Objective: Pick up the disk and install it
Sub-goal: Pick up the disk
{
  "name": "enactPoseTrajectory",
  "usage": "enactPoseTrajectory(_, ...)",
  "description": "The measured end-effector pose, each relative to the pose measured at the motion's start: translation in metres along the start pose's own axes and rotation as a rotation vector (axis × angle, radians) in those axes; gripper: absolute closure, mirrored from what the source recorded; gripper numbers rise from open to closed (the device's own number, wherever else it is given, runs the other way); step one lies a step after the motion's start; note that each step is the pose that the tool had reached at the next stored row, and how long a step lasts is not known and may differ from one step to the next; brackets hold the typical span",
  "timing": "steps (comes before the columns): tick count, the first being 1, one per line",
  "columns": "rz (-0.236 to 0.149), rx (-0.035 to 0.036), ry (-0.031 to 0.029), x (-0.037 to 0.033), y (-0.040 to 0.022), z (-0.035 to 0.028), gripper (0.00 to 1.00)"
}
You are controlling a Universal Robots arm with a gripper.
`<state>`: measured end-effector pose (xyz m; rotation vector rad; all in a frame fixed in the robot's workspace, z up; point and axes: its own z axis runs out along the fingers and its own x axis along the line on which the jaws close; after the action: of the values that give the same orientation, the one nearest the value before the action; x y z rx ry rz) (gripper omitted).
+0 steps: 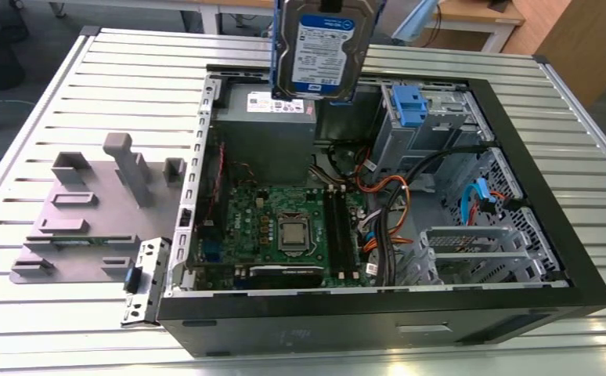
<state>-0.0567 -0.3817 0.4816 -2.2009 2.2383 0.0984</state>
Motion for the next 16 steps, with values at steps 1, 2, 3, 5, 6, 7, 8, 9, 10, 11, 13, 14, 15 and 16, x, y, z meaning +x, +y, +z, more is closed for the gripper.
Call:
enactPoseTrajectory(1, 0.0, 0.0, 0.0, -0.0001, -0.0045, 0.0, 0.65)
enactPoseTrajectory(2, 0.0, 0.0, 0.0, -0.0002, -0.009, 0.0, 0.65)
enactPoseTrajectory(3, 0.0, 0.0, 0.0001, -0.0002, -0.0135, 0.0, 0.65)
enactPoseTrajectory(5, 0.0, -0.0001, 0.0001, -0.0004, -0.0217, 0.0, 0.65)
enactPoseTrajectory(6, 0.0, -0.0001, 0.0001, -0.0003, -0.0234, 0.0001, 0.65)
enactPoseTrajectory(7, 0.0, -0.0001, 0.0001, -0.0003, -0.0241, 0.0001, 0.65)
enactPoseTrajectory(8, 0.0, 0.0, 0.0, -0.0002, -0.0242, 0.0002, 0.65)
enactPoseTrajectory(9, 0.0, 0.0, 0.0, 0.0001, -0.0243, 0.0002, 0.65)
enactPoseTrajectory(10, 0.0, 0.0, 0.0, 0.0006, -0.0244, 0.0002, 0.65)
enactPoseTrajectory(11, 0.0, 0.0, 0.0, 0.0015, -0.0245, 0.0002, 0.65)
enactPoseTrajectory(13, 0.0, 0.0, 0.0001, 0.0039, -0.0246, 0.0001, 0.65)
enactPoseTrajectory(14, 0.0, 0.0, 0.0, 0.0052, -0.0247, 0.0001, 0.65)
enactPoseTrajectory(15, 0.0, 0.0, -0.0001, 0.0065, -0.0248, 0.0001, 0.65)
enactPoseTrajectory(16, 0.0, 0.0, 0.0, 0.0078, -0.0249, 0.0, 0.65)
